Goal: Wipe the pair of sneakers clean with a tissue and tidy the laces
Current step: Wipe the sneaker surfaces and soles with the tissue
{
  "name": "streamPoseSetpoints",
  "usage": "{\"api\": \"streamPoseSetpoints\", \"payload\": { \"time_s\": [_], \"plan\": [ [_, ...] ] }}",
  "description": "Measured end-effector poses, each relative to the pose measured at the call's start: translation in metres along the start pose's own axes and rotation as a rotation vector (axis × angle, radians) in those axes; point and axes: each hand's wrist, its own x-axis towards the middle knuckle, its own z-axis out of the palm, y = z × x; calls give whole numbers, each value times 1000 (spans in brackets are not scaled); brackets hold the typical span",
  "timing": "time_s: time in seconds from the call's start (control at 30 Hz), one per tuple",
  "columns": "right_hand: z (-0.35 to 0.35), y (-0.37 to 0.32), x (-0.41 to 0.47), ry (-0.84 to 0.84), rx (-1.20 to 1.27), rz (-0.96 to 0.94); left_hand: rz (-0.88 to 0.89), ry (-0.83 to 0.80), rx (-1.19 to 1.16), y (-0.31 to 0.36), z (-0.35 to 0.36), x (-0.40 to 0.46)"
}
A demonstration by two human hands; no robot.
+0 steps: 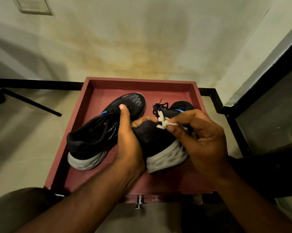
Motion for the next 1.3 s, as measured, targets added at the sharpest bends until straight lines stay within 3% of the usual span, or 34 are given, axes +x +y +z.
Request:
{"api": "streamPoseSetpoints", "payload": {
  "time_s": [0.1, 0.2, 0.33, 0.57, 0.7, 0.8, 0.9, 1.07, 1.3],
  "plan": [
    [-10, 20, 8, 71, -148, 159, 66, 32, 146, 9, -7, 5],
    [-8, 30, -2, -6, -179, 271, 182, 30, 424, 16, -18, 11],
    [-3, 32, -8, -36, -183, 335, 231, 12, 615, 17, -27, 19],
    [2, 30, -13, -197, -389, 361, -29, -114, 895, 25, -27, 20],
    [4, 29, -10, -196, -396, 371, 162, -211, 1391, 19, -25, 15],
    [5, 28, -11, -209, -387, 410, 218, -164, 1726, 9, -19, 11],
    [-1, 28, -3, -122, -348, 437, 193, -152, 1768, 12, -17, 16],
    [-16, 36, 13, 238, -202, 421, 169, -163, 1604, 32, -22, 24],
    [-28, 43, 14, 305, -163, 455, 3, -212, 1596, 56, -38, 39]
  ]
}}
